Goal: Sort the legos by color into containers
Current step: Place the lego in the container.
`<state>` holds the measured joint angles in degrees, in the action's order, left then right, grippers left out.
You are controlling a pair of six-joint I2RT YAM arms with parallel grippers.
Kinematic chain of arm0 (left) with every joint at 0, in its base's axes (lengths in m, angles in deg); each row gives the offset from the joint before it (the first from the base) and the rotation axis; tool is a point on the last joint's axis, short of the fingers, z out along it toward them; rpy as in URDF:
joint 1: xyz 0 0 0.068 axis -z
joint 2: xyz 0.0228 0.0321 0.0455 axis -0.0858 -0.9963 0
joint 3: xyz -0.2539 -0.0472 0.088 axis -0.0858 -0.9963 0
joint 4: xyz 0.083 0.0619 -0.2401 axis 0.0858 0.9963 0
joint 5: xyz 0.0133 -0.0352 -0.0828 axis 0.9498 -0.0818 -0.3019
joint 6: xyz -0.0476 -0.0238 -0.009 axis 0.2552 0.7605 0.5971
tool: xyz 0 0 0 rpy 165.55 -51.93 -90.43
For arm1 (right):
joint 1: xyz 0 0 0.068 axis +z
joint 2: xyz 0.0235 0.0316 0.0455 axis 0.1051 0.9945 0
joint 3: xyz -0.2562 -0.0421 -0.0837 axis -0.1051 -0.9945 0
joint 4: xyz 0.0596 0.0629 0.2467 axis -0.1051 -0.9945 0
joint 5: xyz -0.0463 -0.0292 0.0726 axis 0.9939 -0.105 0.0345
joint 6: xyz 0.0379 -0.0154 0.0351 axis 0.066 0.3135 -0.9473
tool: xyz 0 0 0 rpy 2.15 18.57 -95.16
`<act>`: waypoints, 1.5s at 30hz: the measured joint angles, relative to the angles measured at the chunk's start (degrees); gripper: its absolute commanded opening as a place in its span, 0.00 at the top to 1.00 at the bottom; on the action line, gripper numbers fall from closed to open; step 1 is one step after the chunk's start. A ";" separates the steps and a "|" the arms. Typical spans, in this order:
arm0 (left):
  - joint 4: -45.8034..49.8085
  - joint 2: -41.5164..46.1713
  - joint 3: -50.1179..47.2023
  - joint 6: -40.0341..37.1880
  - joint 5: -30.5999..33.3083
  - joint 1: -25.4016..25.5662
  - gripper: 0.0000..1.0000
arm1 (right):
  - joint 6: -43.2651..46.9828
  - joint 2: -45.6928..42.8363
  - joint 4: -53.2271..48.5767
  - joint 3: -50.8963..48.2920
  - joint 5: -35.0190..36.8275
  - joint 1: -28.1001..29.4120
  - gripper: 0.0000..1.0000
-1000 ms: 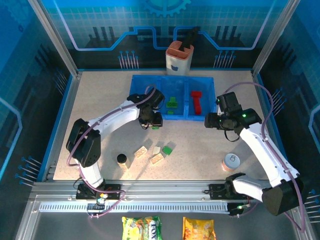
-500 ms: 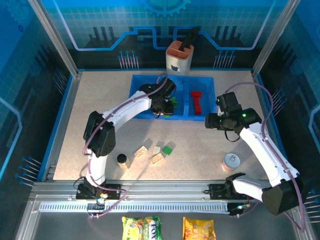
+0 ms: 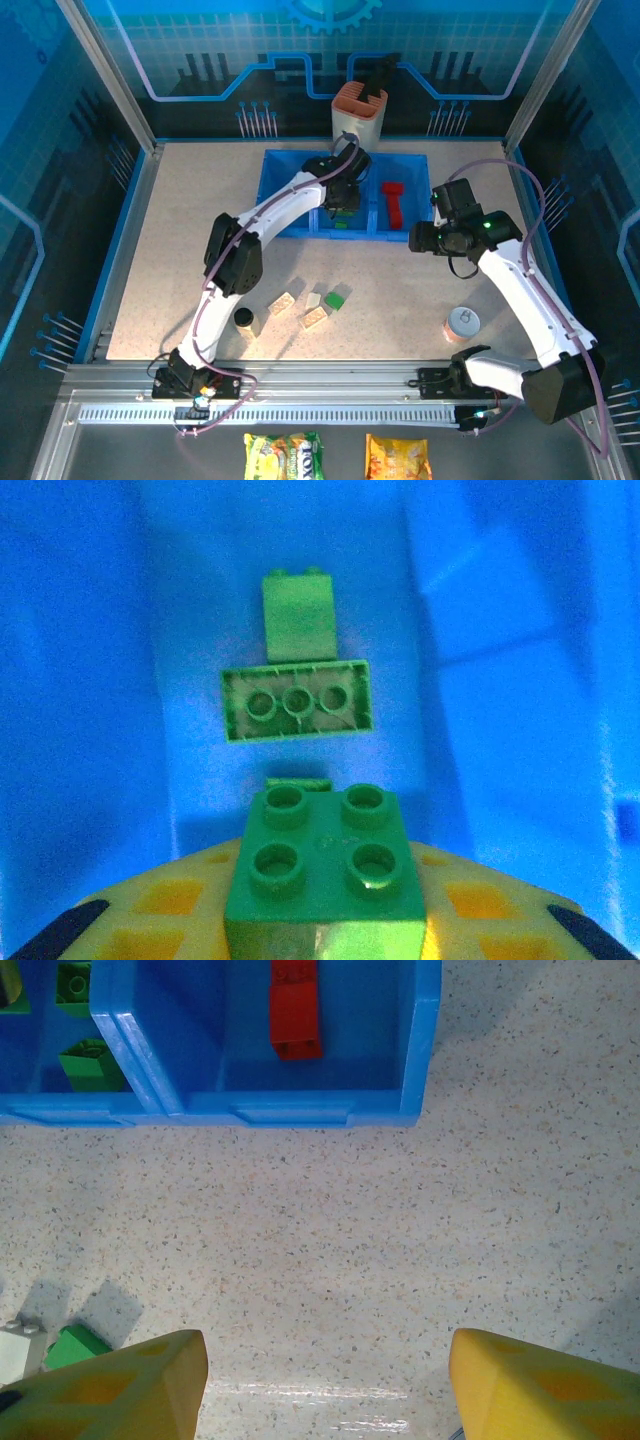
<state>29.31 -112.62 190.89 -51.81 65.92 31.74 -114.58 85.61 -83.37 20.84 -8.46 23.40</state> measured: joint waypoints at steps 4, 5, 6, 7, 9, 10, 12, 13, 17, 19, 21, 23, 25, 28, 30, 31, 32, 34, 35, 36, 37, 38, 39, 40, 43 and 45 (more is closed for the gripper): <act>-1.70 -2.32 1.29 -0.87 4.39 -0.02 0.68 | 0.24 0.02 -0.11 0.00 -0.02 0.00 0.34; -2.43 -2.82 1.36 -1.29 5.53 -0.09 0.68 | 0.35 0.02 -0.11 0.00 -0.02 0.00 0.34; -3.13 -3.08 1.38 -1.68 6.27 -0.13 0.68 | 0.37 0.02 -0.13 0.00 -0.02 0.00 0.34; -4.02 -3.41 1.38 -2.05 7.04 -0.28 0.68 | 0.39 0.02 -0.13 0.00 -0.02 0.00 0.34; -5.92 -3.82 1.38 -2.51 7.80 -0.52 0.68 | 0.39 0.02 -0.13 0.00 -0.02 0.00 0.34; -7.15 -4.07 1.38 -2.86 8.04 -0.72 0.68 | 0.42 0.02 -0.13 0.00 -0.02 0.00 0.34; -9.53 -4.55 1.40 -3.34 8.15 -1.14 0.68 | 0.42 0.02 -0.13 0.00 -0.02 -0.02 0.34; -10.99 -4.92 1.40 -3.54 8.15 -1.38 0.68 | 0.42 0.02 -0.11 0.00 -0.02 -0.02 0.34; -15.96 -6.99 1.44 -3.74 8.22 -2.12 0.66 | 0.42 0.02 -0.11 -0.02 -0.04 -0.02 0.34; -17.84 -8.02 1.44 -3.76 8.44 -2.36 0.66 | 0.39 0.00 -0.07 -0.09 -0.04 -0.02 0.34; -19.52 -8.79 1.44 -3.76 8.76 -2.47 0.66 | 0.39 -0.04 -0.09 -0.20 -0.04 -0.02 0.34; -21.51 -9.49 1.46 -3.74 9.14 -2.49 0.66 | 0.37 -0.04 -0.07 -0.22 -0.04 -0.07 0.34; -22.99 -10.32 1.88 -3.69 9.16 -2.67 0.66 | 0.37 -0.15 -0.09 -0.24 -0.07 -0.07 0.34; -24.17 -12.33 4.04 -3.52 9.11 -2.78 0.66 | 0.37 -0.61 -0.09 -0.24 -0.07 -0.07 0.34; -24.65 -13.57 5.40 -3.52 9.09 -2.95 0.66 | 0.37 -0.94 -0.11 -0.24 -0.07 -0.07 0.34; -24.81 -14.25 6.01 -3.50 9.11 -3.06 0.66 | 0.37 -1.09 -0.11 -0.24 -0.07 -0.07 0.34; -24.83 -14.88 6.56 -3.45 9.11 -3.19 0.66 | 0.37 -1.18 -0.11 -0.24 -0.07 -0.07 0.34; -24.76 -15.80 7.19 -3.17 9.09 -3.45 0.66 | 0.37 -1.33 -0.11 -0.24 -0.07 -0.07 0.34; -24.74 -16.11 7.32 -3.10 9.09 -3.56 0.66 | 0.37 -1.40 -0.11 -0.24 -0.07 -0.07 0.34; -24.68 -16.31 7.37 -3.08 9.09 -3.67 0.66 | 0.37 -1.44 -0.11 -0.24 -0.07 -0.09 0.34; -24.52 -16.50 7.52 -3.06 9.09 -3.85 0.66 | 0.37 -1.53 -0.11 -0.24 -0.04 -0.13 0.34; -24.46 -16.61 7.61 -2.99 9.09 -3.93 0.66 | 0.37 -1.57 -0.11 -0.24 -0.04 -0.17 0.34; -24.26 -16.74 7.89 -2.89 9.09 -4.07 0.65 | 0.37 -1.64 -0.13 -0.24 -0.07 -0.17 0.34; -24.28 -16.85 8.15 -2.84 9.09 -4.20 0.65 | 0.37 -1.66 -0.13 -0.24 -0.07 -0.17 0.34; -24.30 -16.92 8.26 -2.62 9.09 -4.39 0.64 | 0.37 -1.66 -0.11 -0.26 -0.07 -0.17 0.34; -24.30 -17.00 8.28 -2.47 9.07 -4.48 0.63 | 0.37 -1.66 -0.11 -0.26 -0.07 -0.17 0.34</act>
<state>5.00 -129.62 199.17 -54.28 74.99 27.26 -114.21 83.95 -83.48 20.58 -8.52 23.22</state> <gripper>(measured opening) 0.367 0.660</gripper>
